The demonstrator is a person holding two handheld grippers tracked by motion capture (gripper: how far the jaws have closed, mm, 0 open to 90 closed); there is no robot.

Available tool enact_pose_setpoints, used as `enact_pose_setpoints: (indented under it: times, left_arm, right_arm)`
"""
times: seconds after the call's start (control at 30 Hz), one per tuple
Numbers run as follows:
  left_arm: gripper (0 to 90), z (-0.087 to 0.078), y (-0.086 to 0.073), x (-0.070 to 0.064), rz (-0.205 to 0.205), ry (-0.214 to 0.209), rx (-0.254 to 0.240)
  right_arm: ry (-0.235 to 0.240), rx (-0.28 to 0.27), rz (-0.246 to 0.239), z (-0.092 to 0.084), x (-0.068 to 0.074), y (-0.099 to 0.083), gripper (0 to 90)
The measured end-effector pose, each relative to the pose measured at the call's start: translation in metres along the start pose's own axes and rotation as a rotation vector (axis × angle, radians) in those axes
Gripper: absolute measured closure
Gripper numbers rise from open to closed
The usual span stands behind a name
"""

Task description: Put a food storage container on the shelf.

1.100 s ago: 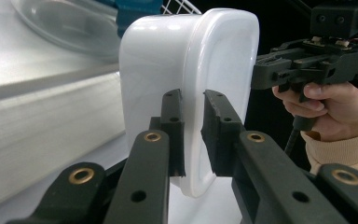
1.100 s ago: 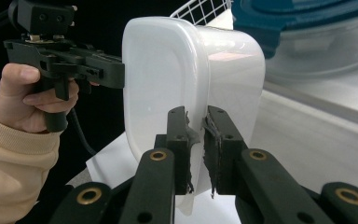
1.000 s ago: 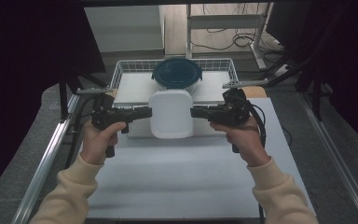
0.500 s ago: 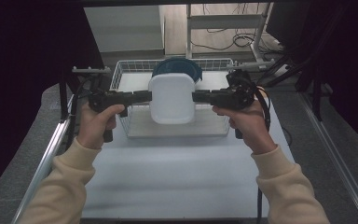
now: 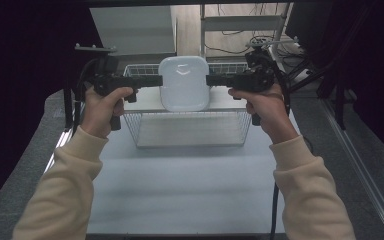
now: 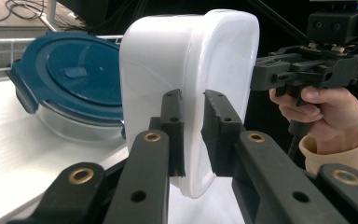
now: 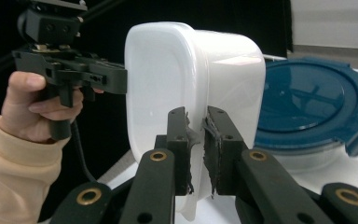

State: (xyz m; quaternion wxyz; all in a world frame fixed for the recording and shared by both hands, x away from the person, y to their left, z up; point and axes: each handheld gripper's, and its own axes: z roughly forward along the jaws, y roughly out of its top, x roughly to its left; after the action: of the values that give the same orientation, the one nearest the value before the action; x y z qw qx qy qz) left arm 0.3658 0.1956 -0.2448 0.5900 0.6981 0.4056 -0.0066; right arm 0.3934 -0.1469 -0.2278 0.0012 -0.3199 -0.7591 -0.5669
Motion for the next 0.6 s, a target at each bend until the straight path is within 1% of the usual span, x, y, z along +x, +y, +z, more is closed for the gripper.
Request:
enact_pose_setpoints:
  times: [0.13, 0.2, 0.3, 0.4, 0.43, 0.5, 0.6]
  left_arm:
    - [79.0, 0.006, 0.008, 0.006, 0.0, 0.019, 0.011]
    - [78.9, 0.008, 0.01, 0.009, -0.008, 0.022, 0.015]
    - [78.9, 0.012, 0.012, 0.013, -0.015, 0.02, 0.02]
    - [78.8, 0.014, 0.014, 0.016, -0.016, 0.011, 0.02]
    - [78.8, 0.015, 0.014, 0.017, -0.023, 0.008, 0.02]
    - [78.7, 0.017, 0.017, 0.019, -0.026, 0.01, 0.021]
    - [79.1, 0.018, 0.021, 0.023, -0.039, -0.004, 0.016]
  right_arm:
    - [0.004, -0.009, 0.021, 0.005, -0.01, 0.003, 80.2]
    - [0.006, -0.014, 0.031, 0.007, -0.015, 0.004, 80.2]
    - [0.006, -0.016, 0.036, 0.01, -0.02, 0.005, 80.2]
    - [0.005, -0.017, 0.035, 0.01, -0.024, 0.005, 80.2]
    - [0.006, -0.019, 0.036, 0.01, -0.024, 0.006, 80.2]
    - [0.005, -0.024, 0.035, 0.011, -0.027, 0.006, 80.2]
    - [0.024, -0.043, 0.051, 0.012, -0.032, 0.006, 80.0]
